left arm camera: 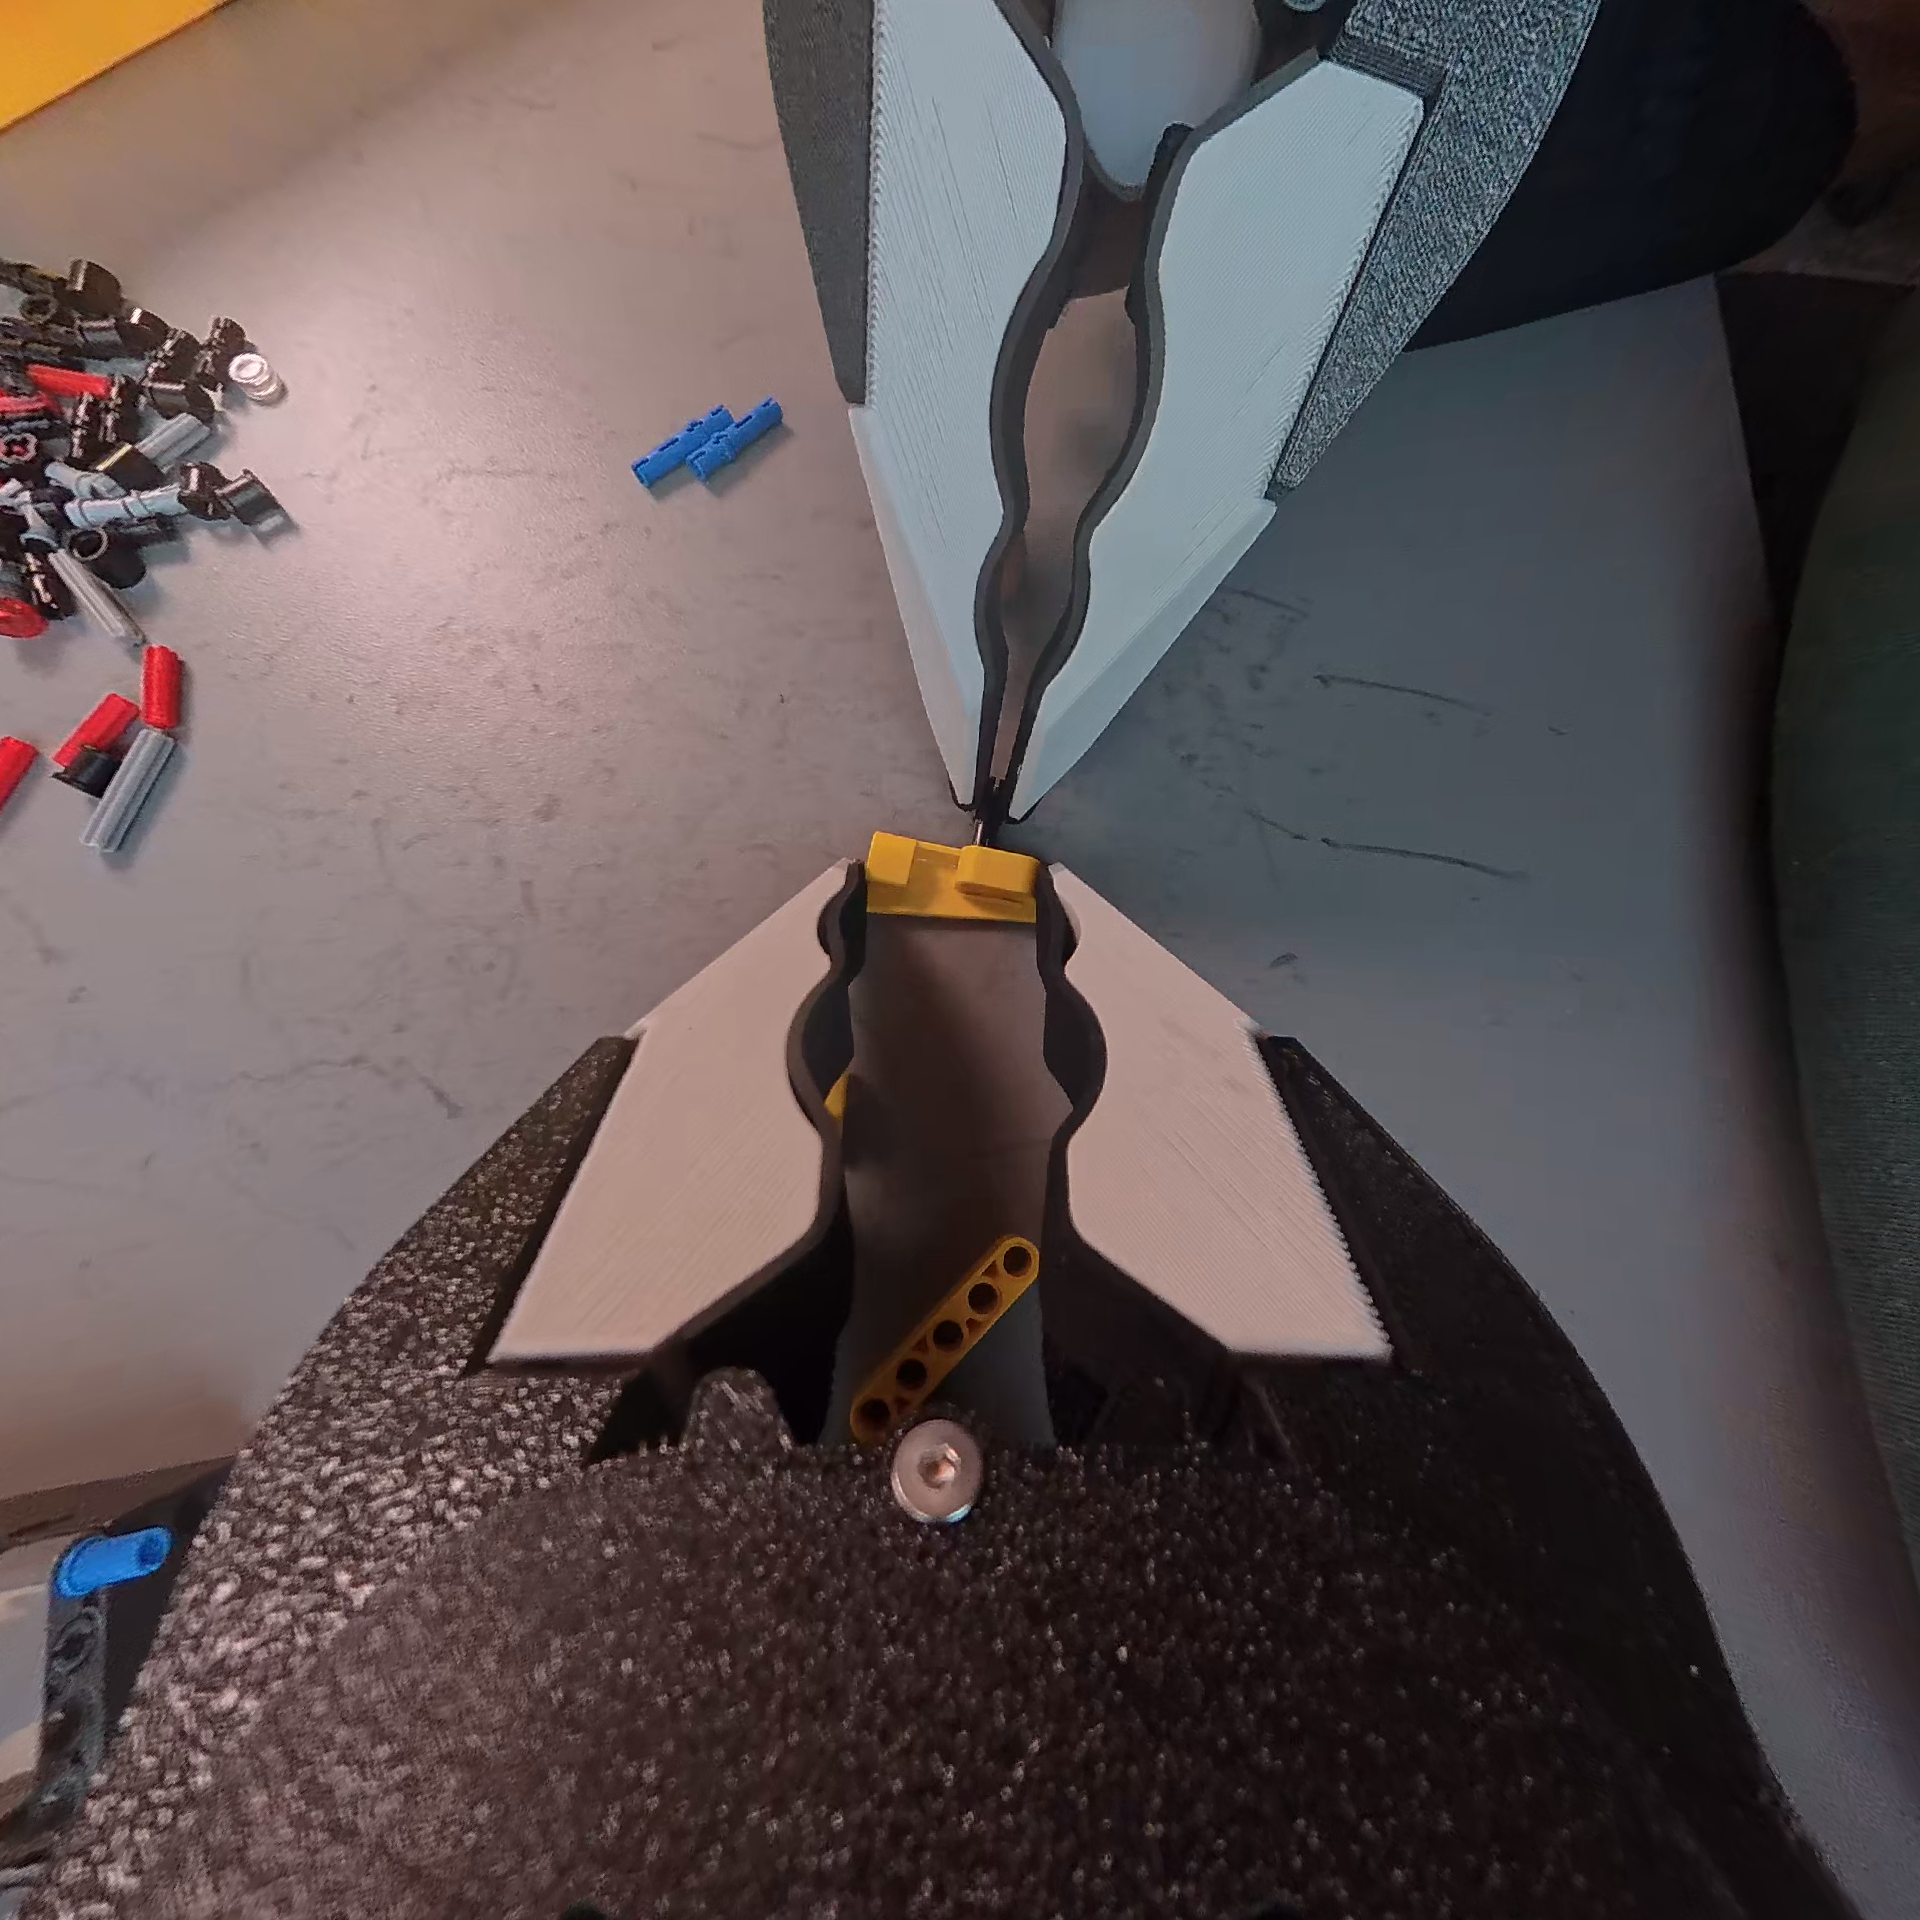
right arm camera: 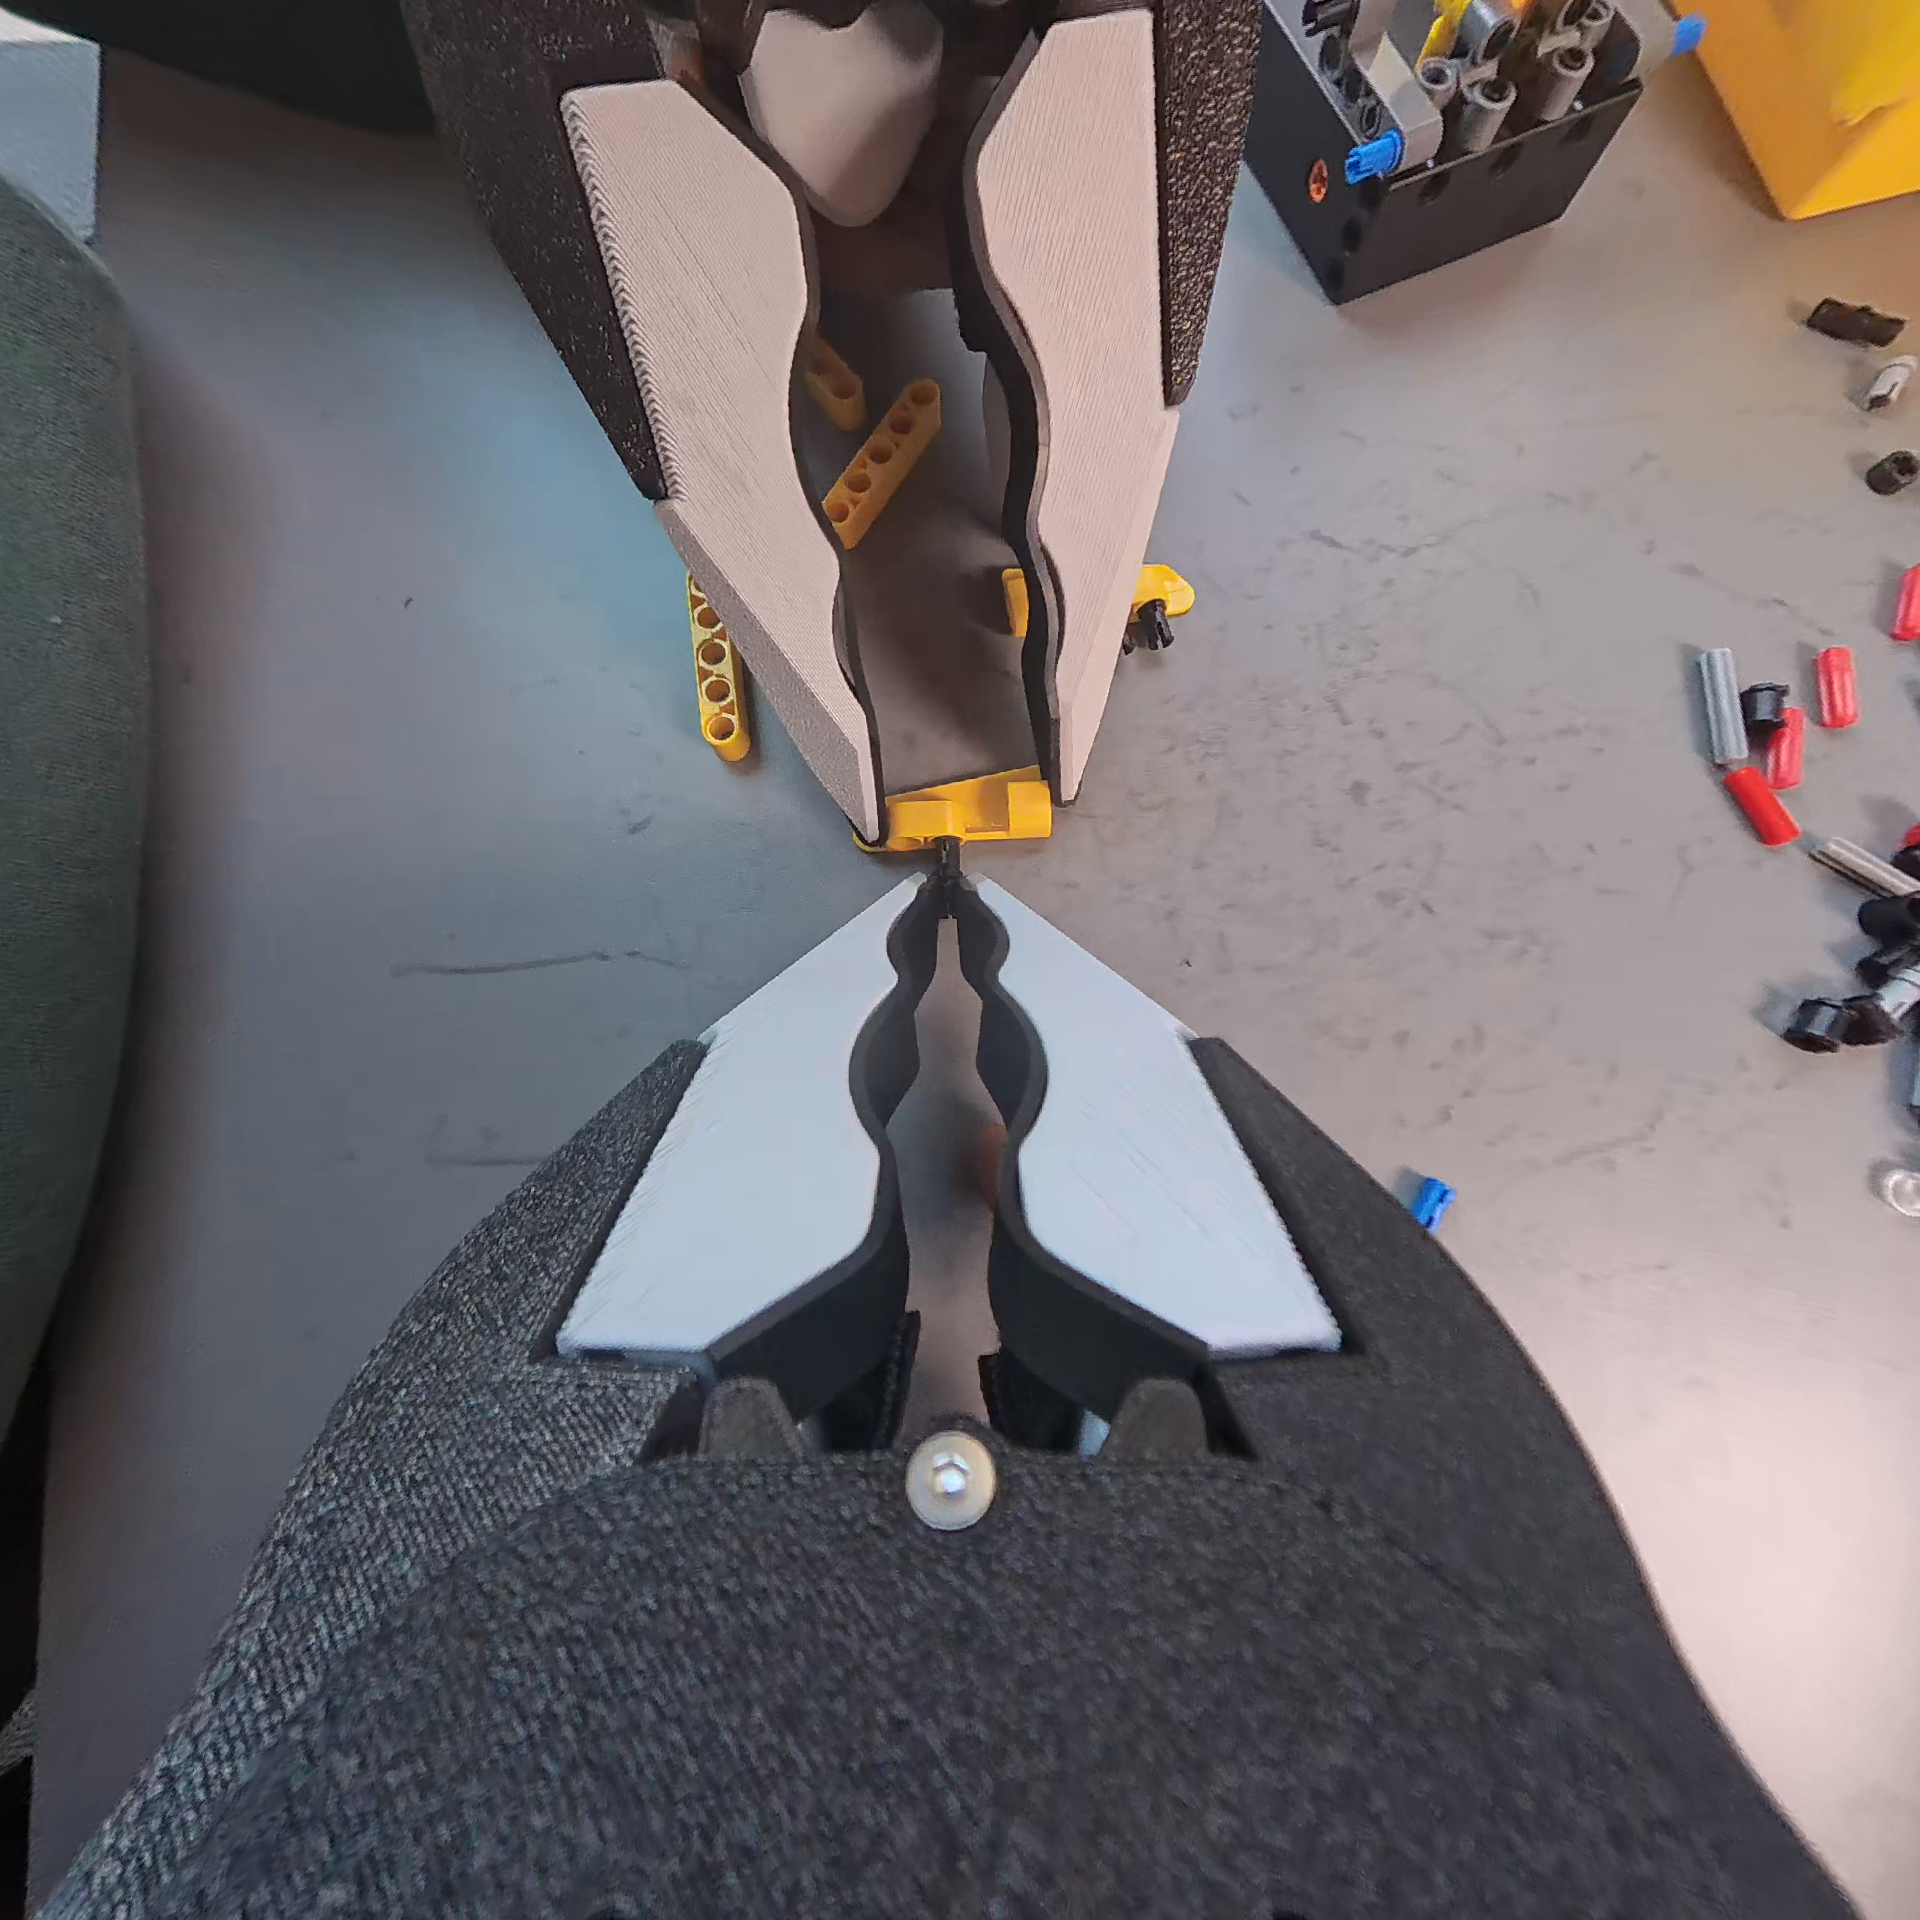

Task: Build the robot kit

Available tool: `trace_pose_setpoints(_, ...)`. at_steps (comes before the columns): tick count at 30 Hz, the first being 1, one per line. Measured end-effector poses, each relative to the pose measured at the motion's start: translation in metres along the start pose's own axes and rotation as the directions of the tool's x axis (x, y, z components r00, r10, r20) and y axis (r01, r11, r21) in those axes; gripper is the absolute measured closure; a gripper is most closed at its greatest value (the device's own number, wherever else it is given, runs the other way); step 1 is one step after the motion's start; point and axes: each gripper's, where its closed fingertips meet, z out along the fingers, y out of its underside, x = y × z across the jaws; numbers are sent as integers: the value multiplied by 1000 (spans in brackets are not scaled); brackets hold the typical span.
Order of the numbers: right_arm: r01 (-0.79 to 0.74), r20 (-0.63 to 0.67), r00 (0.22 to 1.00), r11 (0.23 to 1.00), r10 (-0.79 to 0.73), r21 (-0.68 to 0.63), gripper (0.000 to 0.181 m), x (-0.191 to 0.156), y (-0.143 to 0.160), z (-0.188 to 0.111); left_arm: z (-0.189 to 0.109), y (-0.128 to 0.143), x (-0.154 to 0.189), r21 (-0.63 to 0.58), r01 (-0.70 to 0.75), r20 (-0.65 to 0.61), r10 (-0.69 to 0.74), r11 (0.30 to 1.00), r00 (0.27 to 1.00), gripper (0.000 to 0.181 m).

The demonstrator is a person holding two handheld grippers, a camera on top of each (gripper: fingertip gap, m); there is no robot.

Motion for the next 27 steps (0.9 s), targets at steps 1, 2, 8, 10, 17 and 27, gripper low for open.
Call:
trace_pose_setpoints(1,9,-6,1000,1000,-9,3,179,0,0,0,0,0,0,0,-3,1,3,1000,1000,150)
trace_pose_setpoints(2,18,-11,1000,1000,-18,0,179,0,0,0,0,0,0,0,-5,1,5,1000,1000,150)
trace_pose_setpoints(8,112,0,994,991,-112,-79,179,0,1,1,0,0,0,0,-6,3,6,1000,1000,150)
trace_pose_setpoints(10,162,29,987,981,-159,-111,179,-1,1,2,0,0,0,0,-3,1,3,1000,1000,150)
trace_pose_setpoints(17,230,102,972,954,-213,-190,179,0,0,2,0,0,-1,1,7,-8,-7,1000,1000,150)
trace_pose_setpoints(27,-10,69,997,989,20,-144,180,0,-1,3,-1,0,1,0,-12,1,12,1000,1000,150)
